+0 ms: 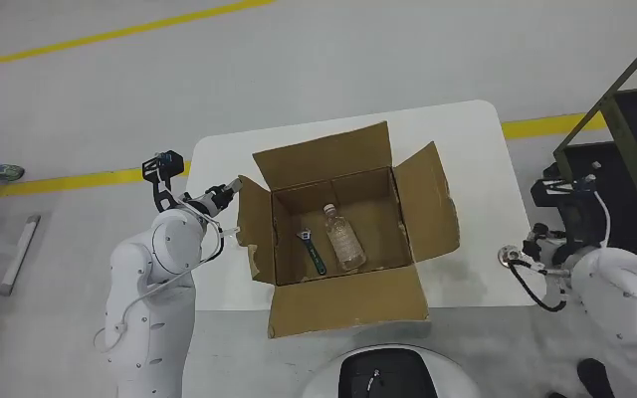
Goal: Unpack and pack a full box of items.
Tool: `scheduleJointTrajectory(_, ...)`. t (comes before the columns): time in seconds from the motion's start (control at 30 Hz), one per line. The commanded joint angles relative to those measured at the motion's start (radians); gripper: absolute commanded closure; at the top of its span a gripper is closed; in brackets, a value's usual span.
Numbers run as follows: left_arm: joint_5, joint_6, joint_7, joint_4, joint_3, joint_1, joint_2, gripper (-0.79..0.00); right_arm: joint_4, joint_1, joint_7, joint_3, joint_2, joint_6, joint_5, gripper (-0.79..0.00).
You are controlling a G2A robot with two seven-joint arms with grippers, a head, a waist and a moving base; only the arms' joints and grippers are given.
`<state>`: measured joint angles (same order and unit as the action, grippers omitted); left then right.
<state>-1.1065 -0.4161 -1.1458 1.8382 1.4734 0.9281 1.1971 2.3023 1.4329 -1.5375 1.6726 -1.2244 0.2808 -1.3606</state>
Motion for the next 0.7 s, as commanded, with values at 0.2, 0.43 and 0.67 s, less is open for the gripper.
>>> scheduleJointTrajectory(0.2, 0.000, 0.000, 0.000, 0.000, 0.000, 0.000, 0.000, -0.785, -0.119, 0.064, 0.002, -0.044, 0.012, 0.003, -0.016, 0.000)
scheduleJointTrajectory(0.43, 0.000, 0.000, 0.000, 0.000, 0.000, 0.000, 0.000, -0.785, -0.119, 0.064, 0.002, -0.044, 0.012, 0.003, -0.016, 0.000)
scheduleJointTrajectory(0.67, 0.000, 0.000, 0.000, 0.000, 0.000, 0.000, 0.000, -0.785, -0.131, 0.062, 0.072, -0.048, 0.014, -0.073, -0.016, 0.000)
